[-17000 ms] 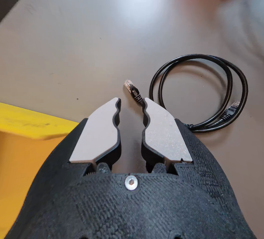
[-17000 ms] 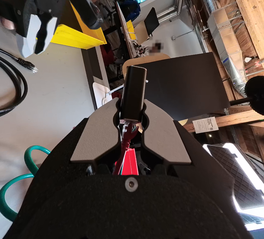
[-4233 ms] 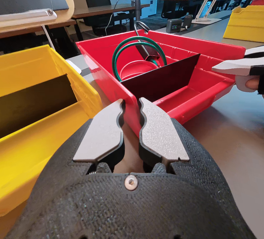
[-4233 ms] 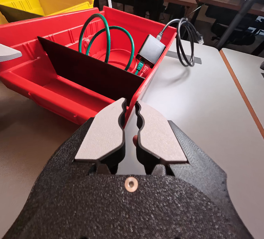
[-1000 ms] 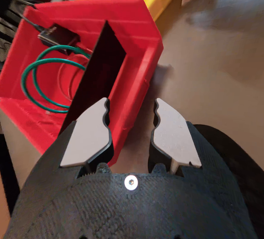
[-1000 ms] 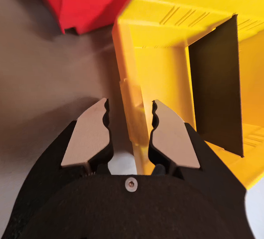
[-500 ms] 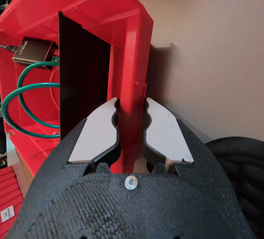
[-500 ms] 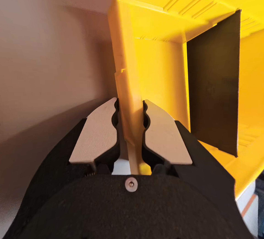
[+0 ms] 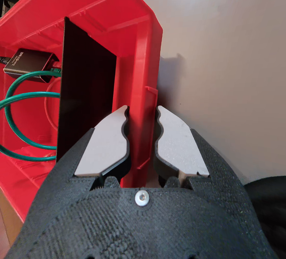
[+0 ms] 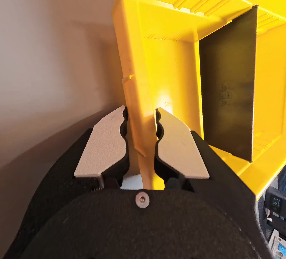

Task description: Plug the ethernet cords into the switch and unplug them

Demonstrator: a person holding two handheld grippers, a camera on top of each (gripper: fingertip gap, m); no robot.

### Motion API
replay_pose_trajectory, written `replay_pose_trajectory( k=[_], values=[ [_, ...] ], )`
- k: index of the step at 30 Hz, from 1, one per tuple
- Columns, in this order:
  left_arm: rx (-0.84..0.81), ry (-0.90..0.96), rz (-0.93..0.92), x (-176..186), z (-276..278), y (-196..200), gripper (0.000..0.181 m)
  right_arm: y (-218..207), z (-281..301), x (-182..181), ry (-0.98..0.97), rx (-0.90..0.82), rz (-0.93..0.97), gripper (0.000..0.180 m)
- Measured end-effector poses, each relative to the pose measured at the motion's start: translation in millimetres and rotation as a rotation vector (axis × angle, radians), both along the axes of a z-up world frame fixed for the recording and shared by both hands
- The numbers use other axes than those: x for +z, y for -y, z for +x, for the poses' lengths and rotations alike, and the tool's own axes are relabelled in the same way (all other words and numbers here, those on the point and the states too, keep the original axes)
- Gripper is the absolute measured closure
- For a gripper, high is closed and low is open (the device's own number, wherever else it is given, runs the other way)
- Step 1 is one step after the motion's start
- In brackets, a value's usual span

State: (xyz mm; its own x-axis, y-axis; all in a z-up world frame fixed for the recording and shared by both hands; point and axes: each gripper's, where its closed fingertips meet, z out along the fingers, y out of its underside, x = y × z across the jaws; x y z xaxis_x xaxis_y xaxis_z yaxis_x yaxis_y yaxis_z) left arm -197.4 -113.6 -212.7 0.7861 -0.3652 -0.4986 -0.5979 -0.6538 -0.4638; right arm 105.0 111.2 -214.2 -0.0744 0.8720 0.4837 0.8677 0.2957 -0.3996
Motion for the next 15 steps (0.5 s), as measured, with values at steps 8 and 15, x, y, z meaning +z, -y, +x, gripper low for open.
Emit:
replay_pose_trajectory(
  k=[8, 15],
  values=[
    [0.057, 0.013, 0.021, 1.0, -27.1, -11.3, 0.145, -19.4, 6.3, 0.7, -0.023, -0.077, -0.008, 0.140],
    [0.084, 0.017, 0.039, 1.8, -44.7, -19.7, 0.143, -25.6, 4.2, 1.4, -0.055, -0.110, 0.004, 0.138]
  ],
)
